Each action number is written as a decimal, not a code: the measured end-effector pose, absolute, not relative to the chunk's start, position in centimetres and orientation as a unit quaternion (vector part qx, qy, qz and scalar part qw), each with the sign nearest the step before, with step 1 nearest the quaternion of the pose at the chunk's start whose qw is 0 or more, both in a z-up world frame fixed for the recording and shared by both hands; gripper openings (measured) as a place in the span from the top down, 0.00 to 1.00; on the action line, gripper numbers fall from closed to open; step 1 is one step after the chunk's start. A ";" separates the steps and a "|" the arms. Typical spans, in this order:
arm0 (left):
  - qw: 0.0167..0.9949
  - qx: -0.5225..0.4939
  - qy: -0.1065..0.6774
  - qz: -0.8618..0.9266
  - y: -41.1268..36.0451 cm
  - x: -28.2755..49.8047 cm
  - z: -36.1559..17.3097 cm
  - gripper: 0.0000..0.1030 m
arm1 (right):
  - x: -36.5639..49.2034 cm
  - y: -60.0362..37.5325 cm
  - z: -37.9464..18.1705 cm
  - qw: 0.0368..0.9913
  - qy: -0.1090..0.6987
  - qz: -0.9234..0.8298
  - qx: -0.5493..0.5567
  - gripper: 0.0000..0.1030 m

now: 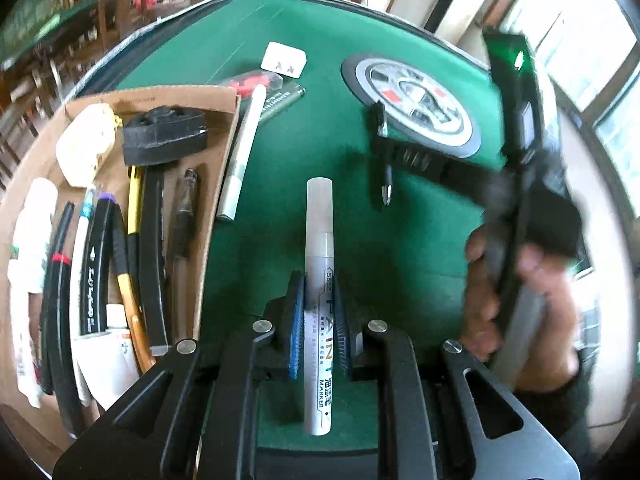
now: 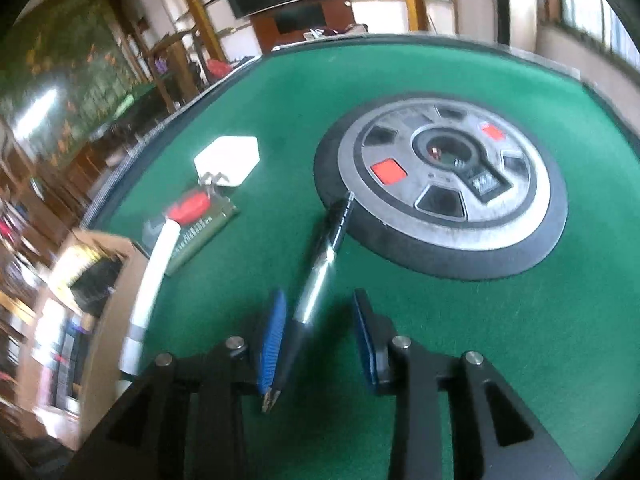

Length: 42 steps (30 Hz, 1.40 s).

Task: Organize rigid objects
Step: 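Carry the PAINT marker over the tray with the left gripper while the right lifts the pen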

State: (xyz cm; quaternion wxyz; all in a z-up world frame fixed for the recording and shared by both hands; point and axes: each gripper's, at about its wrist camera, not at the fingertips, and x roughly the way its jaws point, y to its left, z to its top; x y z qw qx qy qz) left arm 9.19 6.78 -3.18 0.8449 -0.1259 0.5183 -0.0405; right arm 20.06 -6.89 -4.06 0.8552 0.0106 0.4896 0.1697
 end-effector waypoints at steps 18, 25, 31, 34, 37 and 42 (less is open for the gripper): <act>0.844 -0.208 0.488 -0.081 10.1 7.1 0.9 0.87 | 20.1 -10.1 -3.7 0.853 0.489 0.161 0.080 0.94; 0.838 -0.252 0.481 -0.059 15.9 5.0 3.2 0.87 | 19.9 -9.1 -3.8 0.858 0.487 0.158 0.044 0.94; 0.841 -0.255 0.477 -0.007 20.4 2.9 3.7 0.87 | 19.2 -6.9 -3.8 0.872 0.467 0.141 -0.034 0.94; 0.839 -0.253 0.482 0.010 21.6 2.2 3.1 0.87 | 19.2 -6.9 -3.7 0.873 0.467 0.140 -0.030 0.94; 0.836 -0.248 0.488 0.018 22.3 1.9 2.2 0.87 | 19.2 -8.0 -3.0 0.875 0.459 0.155 0.011 1.00; 0.828 -0.247 0.503 0.015 22.6 1.9 0.7 0.87 | 19.2 -8.5 -2.7 0.872 0.457 0.169 0.046 1.00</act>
